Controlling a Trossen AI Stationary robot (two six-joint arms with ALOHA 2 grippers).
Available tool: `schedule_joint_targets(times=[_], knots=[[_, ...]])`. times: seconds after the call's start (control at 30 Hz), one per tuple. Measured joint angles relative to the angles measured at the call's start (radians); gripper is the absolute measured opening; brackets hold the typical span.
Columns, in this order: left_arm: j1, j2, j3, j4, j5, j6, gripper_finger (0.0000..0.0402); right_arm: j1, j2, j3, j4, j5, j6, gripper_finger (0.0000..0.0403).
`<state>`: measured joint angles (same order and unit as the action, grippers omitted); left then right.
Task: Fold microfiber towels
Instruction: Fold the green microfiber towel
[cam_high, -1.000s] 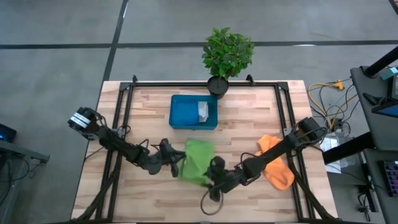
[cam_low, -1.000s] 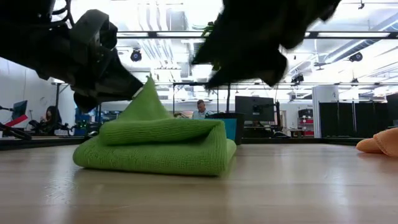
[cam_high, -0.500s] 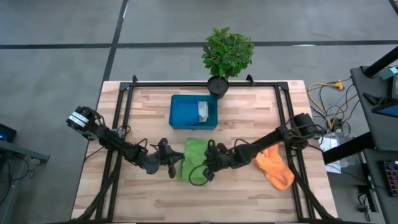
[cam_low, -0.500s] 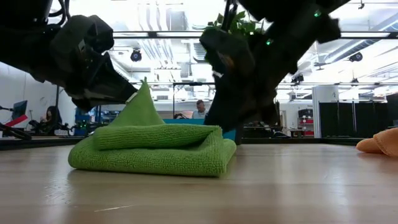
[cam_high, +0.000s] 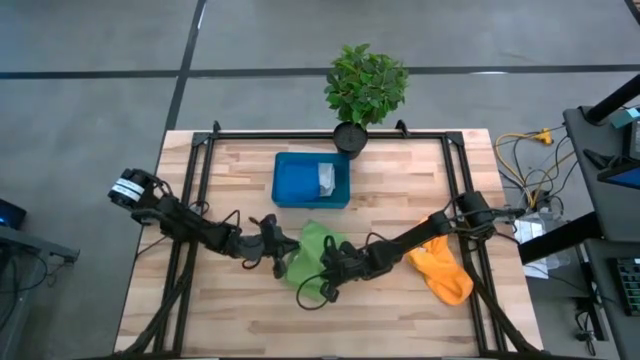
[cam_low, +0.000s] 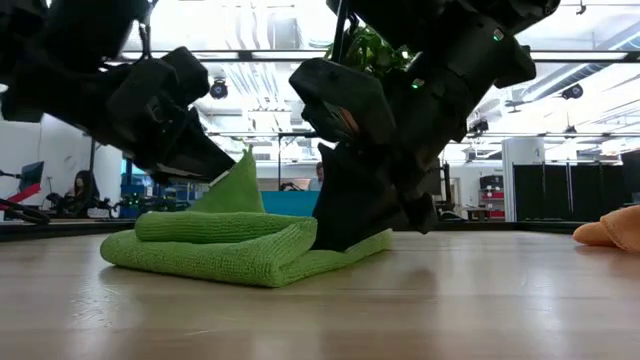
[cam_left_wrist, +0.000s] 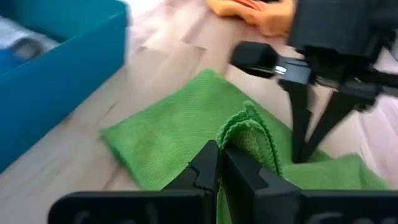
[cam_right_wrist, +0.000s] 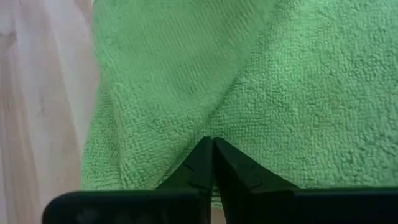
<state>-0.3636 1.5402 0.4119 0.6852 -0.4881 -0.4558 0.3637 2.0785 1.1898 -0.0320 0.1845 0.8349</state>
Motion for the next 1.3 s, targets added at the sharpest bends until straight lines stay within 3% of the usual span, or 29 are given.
schedule_joint_targets(times=[0.3,0.57,1.07,1.3], knots=[[0.121,0.0,0.003,0.018,0.047,0.081,0.0,0.0,0.003,0.014,-0.009,-0.009,-0.024,0.0012],[0.234,0.026,0.009,0.039,0.251,0.204,0.0,0.002,0.004,0.014,-0.009,-0.009,-0.024,0.0012],[0.273,0.142,0.04,0.039,0.259,0.211,0.0003,0.002,0.004,0.014,-0.012,-0.012,-0.02,0.0012],[0.297,0.141,0.043,0.039,0.259,0.21,0.0068,0.002,0.004,0.014,-0.012,-0.012,-0.02,0.0012]])
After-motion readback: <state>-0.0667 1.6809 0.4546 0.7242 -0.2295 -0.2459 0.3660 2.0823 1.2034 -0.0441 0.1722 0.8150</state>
